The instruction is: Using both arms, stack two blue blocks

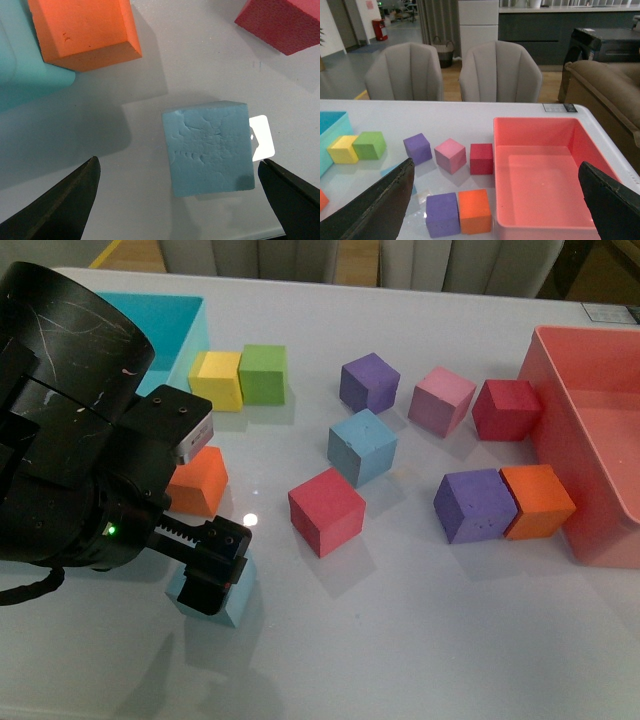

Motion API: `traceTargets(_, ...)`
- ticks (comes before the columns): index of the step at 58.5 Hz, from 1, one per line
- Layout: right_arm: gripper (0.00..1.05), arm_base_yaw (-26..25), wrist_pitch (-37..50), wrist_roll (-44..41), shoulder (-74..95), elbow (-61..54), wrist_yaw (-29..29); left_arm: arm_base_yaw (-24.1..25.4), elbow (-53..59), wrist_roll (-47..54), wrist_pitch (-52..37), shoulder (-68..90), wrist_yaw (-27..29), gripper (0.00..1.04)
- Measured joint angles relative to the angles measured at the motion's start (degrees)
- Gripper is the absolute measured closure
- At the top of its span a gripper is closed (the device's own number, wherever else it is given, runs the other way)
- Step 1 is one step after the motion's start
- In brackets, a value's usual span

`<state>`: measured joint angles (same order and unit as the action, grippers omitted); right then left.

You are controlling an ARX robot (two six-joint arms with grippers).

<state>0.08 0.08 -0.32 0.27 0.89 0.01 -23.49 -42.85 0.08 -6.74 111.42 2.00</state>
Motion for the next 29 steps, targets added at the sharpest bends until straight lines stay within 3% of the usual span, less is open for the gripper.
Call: traceTargets(29,0.09,0.00,0.00,0.00,0.00,0.00,0.00,0.66,-1.88,1.22,0.00,4.15,-0.09,0.09)
